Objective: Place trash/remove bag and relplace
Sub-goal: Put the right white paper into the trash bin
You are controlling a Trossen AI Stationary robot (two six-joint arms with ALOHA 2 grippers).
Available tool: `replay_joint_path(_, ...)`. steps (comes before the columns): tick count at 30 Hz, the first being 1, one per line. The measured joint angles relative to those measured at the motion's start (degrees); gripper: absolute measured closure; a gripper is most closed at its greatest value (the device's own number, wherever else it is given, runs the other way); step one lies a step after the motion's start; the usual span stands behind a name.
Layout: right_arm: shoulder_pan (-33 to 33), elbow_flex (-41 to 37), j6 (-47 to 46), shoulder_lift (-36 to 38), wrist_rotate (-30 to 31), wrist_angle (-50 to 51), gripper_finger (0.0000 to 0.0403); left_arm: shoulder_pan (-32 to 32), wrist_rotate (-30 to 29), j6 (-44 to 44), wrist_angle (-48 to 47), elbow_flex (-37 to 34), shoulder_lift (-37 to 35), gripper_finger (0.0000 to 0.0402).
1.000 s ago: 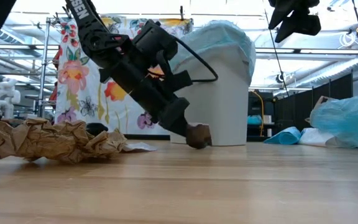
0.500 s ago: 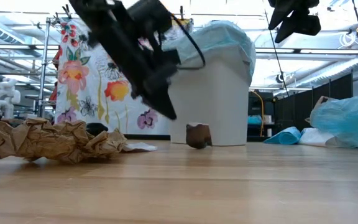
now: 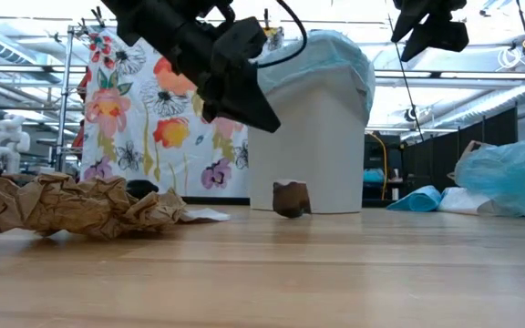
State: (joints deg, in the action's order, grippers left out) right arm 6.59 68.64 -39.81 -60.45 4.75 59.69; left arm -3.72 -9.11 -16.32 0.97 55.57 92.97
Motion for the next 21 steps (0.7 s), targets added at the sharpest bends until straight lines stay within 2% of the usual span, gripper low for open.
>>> replay_joint_path(5,0.0,0.0,0.0,0.0,0.0,-0.1,0.02,0.5,1.8,-2.7,1.7,0.0,0.0,0.0304)
replay_joint_path(12,0.0,0.0,0.1,0.0,0.0,-0.1,0.02,0.4,1.8,-1.4,1.7,0.0,0.0,0.0249)
replay_joint_path(21,0.0,0.0,0.2,0.0,0.0,-0.1,0.02,-0.8,1.4,9.4,3.0,0.0,5.8,0.024)
